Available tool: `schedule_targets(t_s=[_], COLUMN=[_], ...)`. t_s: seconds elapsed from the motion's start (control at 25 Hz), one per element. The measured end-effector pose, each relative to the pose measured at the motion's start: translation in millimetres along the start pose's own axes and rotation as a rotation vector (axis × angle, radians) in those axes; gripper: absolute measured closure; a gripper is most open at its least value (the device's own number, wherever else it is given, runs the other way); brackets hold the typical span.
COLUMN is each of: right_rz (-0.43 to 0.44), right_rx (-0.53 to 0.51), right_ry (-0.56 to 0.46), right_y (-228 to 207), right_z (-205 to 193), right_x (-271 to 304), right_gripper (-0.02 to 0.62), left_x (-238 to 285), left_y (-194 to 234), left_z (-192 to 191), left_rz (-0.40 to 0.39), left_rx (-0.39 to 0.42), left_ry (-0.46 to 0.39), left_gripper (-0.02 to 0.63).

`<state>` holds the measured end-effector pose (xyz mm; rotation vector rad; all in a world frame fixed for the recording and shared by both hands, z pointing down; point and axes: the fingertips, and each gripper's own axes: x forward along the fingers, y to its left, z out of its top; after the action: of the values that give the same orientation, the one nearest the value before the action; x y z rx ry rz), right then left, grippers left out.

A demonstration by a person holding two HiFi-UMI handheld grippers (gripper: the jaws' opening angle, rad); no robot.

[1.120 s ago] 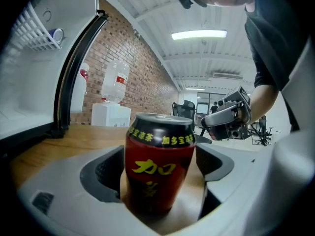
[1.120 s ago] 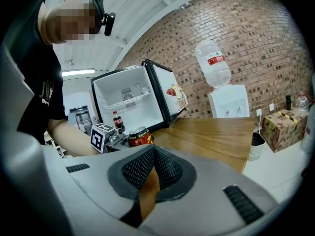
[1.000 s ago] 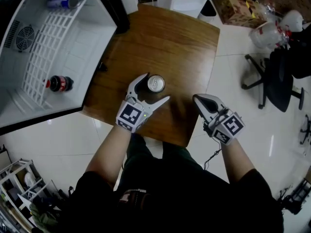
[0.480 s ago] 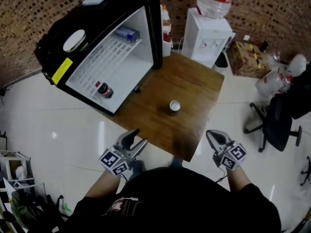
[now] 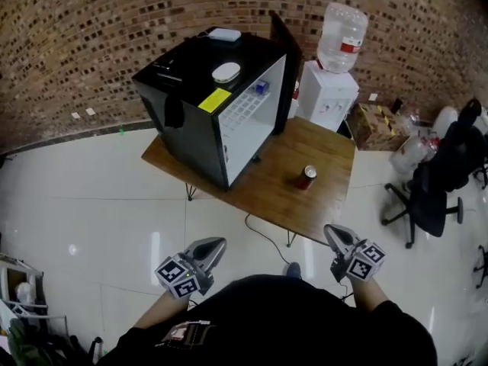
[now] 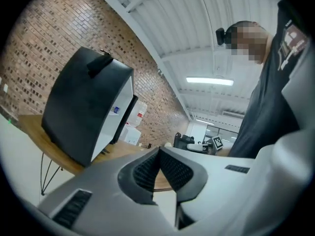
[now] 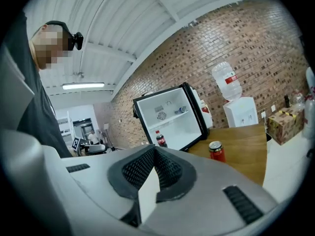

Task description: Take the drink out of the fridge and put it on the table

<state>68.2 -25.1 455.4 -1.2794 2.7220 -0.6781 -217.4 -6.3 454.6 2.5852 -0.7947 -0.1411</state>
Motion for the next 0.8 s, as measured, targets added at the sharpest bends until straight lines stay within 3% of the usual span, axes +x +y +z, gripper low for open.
schedule_targets(t_s=[0.12, 0.32, 0.48, 0.8], right_rz=[0.023, 0.067, 0.13, 0.285], right_rx=[-0.015, -0.072, -0.124, -0.172], right_ry=[0.005, 0.042, 0.086, 0.17], right_y=[43.2, 69.6, 74.2, 62.9], right_z=[-0.2, -4.4, -16.8, -48.6], right_x=[-0.2, -13.4, -41.9, -120.0], right_gripper=[0.581, 0.581, 0.583, 0.583], left_x=[-40.5, -62.6, -55.2, -9.1], left_y=[-7.0, -44.0, -87.4, -172.5], left_z=[-1.7, -1.9, -11.3, -49.9], left_rz=[0.035, 0.027, 0.025, 0.104], left_rx=[-0.038, 0.025, 0.061, 0.027], left_ry=[-0.01, -0.028, -0.03, -0.065], left_gripper=[0.603, 0.603, 0.603, 0.603])
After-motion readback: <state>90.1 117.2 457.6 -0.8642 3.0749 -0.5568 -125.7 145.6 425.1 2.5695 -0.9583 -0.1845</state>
